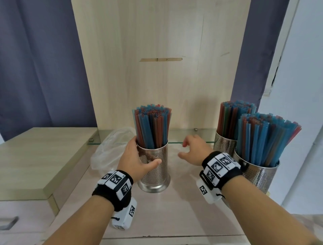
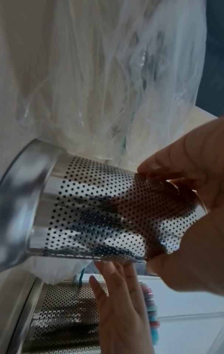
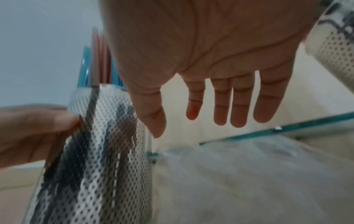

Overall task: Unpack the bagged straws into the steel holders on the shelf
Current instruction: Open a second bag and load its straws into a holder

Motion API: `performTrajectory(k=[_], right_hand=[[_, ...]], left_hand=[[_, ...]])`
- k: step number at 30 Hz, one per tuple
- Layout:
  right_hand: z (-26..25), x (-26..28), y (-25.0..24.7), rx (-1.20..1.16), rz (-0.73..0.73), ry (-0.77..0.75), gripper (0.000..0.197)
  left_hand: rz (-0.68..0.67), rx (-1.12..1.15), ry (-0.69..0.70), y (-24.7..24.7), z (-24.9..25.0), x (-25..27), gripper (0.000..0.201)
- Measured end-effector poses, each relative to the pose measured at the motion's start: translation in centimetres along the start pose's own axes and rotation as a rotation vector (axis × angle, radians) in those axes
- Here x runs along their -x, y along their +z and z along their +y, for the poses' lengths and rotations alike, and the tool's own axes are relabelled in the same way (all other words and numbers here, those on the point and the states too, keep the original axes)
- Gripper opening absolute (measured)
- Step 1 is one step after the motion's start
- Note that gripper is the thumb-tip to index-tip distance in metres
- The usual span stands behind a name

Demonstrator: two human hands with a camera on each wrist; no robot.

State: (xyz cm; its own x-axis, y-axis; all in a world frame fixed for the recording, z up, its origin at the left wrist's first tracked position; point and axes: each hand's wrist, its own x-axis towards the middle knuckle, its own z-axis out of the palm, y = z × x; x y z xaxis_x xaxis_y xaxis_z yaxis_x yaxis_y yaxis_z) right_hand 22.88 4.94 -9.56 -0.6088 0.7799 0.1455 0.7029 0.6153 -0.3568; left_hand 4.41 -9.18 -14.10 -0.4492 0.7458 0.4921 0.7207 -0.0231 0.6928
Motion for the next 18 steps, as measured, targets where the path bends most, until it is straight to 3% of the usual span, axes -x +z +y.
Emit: performTrajectory(k=[4,6,12,18], right_hand=[[0.4,-0.9,3.0,-0.054,-0.224,0.02,0.093],[0.8,-0.9,4.1,-0.065,-0.274,0.051,0.111],[0.9,0.7,4.2,0.08,-0.398,0.086,0.103],[-0.4,6.3,3.1,0.143,-0.516,0.035,0.103]], left_hand=[[-0.012,-0.003,-0.013,-0.2,0.5,0.0,0.093],[-0.022,-0.02,-0.018,-0.3,0.7,0.0,0.092],[-0.044,-0.042,-0.029,-0.7,1.0,-0.1,0.091],[-0.076,-0.046,-0.053,-0.9,1.9,-0.6,0.09]])
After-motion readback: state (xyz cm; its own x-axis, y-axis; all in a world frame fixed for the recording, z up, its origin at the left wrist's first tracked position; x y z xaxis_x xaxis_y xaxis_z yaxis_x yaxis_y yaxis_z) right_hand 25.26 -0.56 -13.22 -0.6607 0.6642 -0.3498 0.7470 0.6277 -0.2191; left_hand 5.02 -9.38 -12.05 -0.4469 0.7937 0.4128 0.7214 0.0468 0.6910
